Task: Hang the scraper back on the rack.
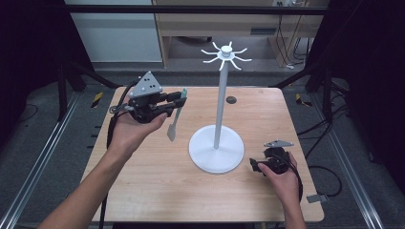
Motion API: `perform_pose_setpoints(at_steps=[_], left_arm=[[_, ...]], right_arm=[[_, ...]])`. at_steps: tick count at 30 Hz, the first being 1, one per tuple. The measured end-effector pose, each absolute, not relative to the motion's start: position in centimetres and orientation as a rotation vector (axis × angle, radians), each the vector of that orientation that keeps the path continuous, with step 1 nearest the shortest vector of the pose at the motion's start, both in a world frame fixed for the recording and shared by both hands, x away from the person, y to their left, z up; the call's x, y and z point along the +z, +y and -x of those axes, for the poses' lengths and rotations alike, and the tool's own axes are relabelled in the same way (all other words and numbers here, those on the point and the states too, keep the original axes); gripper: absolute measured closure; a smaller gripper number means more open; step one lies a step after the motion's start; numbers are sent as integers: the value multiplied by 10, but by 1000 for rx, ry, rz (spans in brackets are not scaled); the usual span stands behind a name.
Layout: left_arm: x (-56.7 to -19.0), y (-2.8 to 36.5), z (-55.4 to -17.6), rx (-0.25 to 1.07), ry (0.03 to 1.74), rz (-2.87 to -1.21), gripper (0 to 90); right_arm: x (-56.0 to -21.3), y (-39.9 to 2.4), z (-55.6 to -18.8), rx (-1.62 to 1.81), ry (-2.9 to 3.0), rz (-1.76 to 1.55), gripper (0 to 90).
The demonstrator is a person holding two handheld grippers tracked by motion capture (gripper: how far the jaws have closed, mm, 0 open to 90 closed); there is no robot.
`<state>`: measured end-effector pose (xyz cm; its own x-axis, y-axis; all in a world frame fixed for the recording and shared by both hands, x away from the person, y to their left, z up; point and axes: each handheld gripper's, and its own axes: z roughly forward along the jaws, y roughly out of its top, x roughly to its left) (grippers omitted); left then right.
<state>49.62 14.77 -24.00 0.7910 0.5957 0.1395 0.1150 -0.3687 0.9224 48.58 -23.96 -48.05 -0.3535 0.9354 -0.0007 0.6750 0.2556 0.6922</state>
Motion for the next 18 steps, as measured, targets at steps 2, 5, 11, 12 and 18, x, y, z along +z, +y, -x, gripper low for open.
perform_pose_setpoints(at_steps=[2,5,11,12,18], left_arm=[[-237,145,-496,566,535,-1904,741],[-231,141,-496,576,528,-1901,740],[-223,135,-495,584,523,-1891,740],[-222,134,-495,586,523,-1891,741],[-216,131,-496,597,527,-1871,740]], right_arm=[[-481,-239,-486,844,2117,-1461,101],[-481,-239,-486,842,2116,-1466,101],[-480,-240,-485,856,2113,-1466,101],[-480,-240,-485,856,2111,-1469,101],[-480,-240,-486,852,2114,-1463,101]])
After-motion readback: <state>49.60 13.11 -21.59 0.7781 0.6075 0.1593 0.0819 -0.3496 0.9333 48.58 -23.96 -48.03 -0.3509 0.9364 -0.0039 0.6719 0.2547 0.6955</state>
